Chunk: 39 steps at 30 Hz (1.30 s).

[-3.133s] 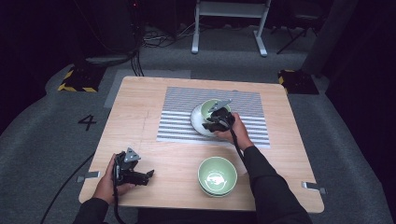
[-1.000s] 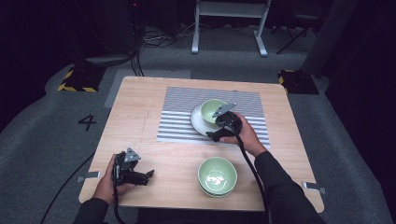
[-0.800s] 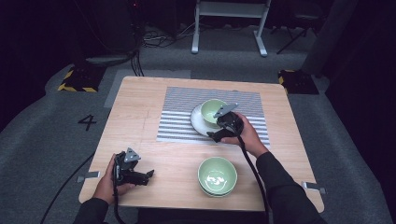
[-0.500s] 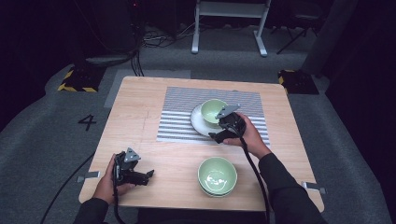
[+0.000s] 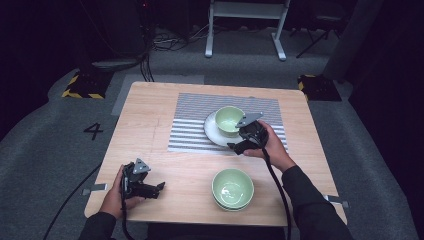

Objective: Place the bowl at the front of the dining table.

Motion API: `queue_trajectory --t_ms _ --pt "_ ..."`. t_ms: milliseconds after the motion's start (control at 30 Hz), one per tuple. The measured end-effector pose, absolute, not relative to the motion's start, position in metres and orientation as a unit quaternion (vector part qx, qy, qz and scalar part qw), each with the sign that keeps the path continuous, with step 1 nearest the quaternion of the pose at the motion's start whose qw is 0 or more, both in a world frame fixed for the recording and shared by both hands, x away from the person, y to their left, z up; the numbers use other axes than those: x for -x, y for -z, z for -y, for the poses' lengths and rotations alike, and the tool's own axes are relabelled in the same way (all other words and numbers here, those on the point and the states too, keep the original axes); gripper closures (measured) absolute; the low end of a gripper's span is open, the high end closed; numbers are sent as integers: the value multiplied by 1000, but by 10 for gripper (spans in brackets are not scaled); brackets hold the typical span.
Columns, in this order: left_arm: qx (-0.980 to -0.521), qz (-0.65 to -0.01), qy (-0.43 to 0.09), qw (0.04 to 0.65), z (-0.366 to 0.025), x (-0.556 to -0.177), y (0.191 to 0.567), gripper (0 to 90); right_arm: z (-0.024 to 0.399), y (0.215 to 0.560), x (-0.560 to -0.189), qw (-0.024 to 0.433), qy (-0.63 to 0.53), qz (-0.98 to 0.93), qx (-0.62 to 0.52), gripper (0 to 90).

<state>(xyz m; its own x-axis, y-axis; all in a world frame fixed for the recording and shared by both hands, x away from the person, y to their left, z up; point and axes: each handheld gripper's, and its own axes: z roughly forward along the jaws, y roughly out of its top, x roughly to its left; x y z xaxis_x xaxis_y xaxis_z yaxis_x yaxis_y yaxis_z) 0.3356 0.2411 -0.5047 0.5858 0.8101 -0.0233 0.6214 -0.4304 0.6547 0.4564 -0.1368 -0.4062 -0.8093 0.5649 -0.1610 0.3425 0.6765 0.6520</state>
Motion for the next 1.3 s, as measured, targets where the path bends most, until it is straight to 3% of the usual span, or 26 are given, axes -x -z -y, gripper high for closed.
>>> queue_trajectory --t_ms 1300 --pt "-832 -430 -149 316 -241 -336 505 0 162 401 -427 199 -307 -899 -241 206"
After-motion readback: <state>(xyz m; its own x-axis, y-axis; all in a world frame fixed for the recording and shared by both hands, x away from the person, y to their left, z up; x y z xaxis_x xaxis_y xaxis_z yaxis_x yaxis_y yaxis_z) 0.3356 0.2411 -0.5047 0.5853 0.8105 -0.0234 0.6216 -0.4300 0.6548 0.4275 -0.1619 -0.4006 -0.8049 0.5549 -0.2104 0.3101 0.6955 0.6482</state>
